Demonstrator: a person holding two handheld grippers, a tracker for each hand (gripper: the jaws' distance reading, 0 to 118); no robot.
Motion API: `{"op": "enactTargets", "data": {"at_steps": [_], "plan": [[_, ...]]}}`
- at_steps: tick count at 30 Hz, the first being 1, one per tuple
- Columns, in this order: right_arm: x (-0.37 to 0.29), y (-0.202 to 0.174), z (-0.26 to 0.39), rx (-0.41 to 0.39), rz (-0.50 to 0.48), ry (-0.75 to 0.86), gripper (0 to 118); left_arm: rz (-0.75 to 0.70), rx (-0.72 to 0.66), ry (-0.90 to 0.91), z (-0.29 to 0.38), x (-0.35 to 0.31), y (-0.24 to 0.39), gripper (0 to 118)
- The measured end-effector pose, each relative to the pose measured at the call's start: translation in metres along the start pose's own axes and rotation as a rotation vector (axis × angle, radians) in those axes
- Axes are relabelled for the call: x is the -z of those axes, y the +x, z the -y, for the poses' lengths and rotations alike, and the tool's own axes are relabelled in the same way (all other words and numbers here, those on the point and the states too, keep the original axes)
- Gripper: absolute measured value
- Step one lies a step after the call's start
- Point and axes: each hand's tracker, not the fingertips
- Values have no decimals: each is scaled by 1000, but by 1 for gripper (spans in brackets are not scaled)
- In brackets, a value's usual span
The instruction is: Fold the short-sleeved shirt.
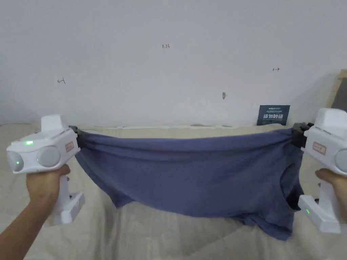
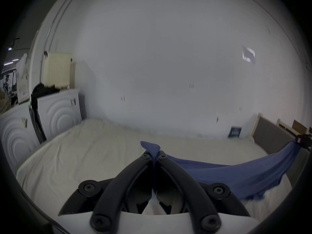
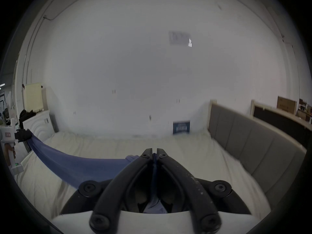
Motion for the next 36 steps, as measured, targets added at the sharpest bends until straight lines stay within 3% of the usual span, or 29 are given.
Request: {"op": "enactTargets", "data": {"at_steps": [11,22,28,31,35,36], "plan": [[-81,25,207,122,-36,-388,4,-2,43,-358,218,-91,-56,3],[-200,42,301,163,33,-534,4,-30,19,-516,306,-220,-89,3],[-218,35,332,140,95,-673,4,-60,13,-600,334,-239,-88,3],[-222,27,339,163,104,-664,5,-72,26,-600,329,-239,-82,3],[-231,13,314,145,123,-652,11,-76,-38,-617,312,-239,-78,15],[-234,9,304,140,140,-630,31,-55,-64,-583,305,-242,-76,42]]}}
